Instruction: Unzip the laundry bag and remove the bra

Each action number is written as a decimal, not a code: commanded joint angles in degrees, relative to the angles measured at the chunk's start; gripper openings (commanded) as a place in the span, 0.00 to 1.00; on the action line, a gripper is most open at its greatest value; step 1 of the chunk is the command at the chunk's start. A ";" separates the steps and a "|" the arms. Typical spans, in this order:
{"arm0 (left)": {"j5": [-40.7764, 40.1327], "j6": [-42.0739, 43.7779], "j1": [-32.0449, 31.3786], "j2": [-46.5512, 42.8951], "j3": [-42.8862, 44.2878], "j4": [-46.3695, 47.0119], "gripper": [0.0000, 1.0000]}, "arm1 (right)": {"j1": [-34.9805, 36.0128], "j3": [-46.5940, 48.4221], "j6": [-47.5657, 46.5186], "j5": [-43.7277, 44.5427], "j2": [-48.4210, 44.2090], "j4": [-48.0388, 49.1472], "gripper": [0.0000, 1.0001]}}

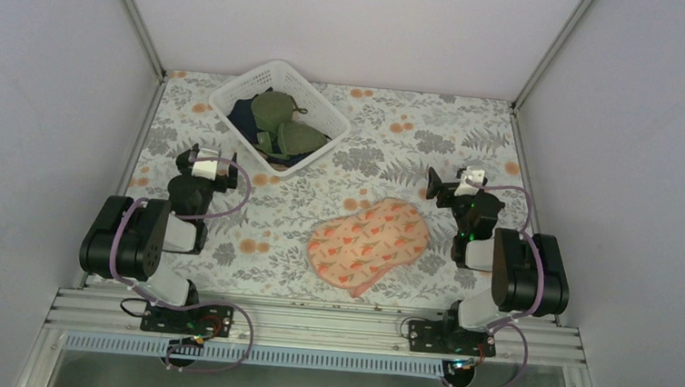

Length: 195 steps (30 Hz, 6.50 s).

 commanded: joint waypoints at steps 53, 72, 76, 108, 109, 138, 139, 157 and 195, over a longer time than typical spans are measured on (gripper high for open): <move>35.88 -8.44 0.11 -34.52 33.94 -65.94 1.00 | 9.30 15.03 22.21 -20.06 -15.09 -83.41 0.30; 59.69 0.54 -7.59 -42.42 26.46 -74.26 1.00 | 28.08 45.06 -21.19 -35.23 -24.27 -88.35 0.03; 63.92 6.68 -9.46 -43.20 25.72 -82.04 1.00 | 30.29 45.16 -32.26 -41.25 -25.07 -85.52 0.04; 57.43 -14.99 -19.03 -41.11 16.55 -59.26 0.02 | 34.66 55.70 -29.19 -28.00 -12.54 -80.07 0.14; 56.93 -18.12 -18.86 -41.22 16.50 -56.34 0.02 | 34.64 55.29 -27.08 -25.64 -12.50 -79.03 0.31; 20.85 -77.11 5.79 -43.45 30.40 -74.73 0.02 | 63.48 42.16 -29.86 19.31 -1.72 -38.50 1.00; 20.76 -77.08 5.81 -43.44 30.38 -74.81 0.02 | 63.52 43.13 -29.78 19.22 -0.42 -38.39 1.00; 21.28 -78.70 5.90 -44.09 28.45 -74.78 0.02 | 63.44 48.33 -29.90 19.07 7.13 -39.63 0.57; 46.89 26.41 -9.68 -47.88 37.29 -112.43 0.90 | 52.02 51.93 -34.01 -7.19 -7.89 -84.03 0.03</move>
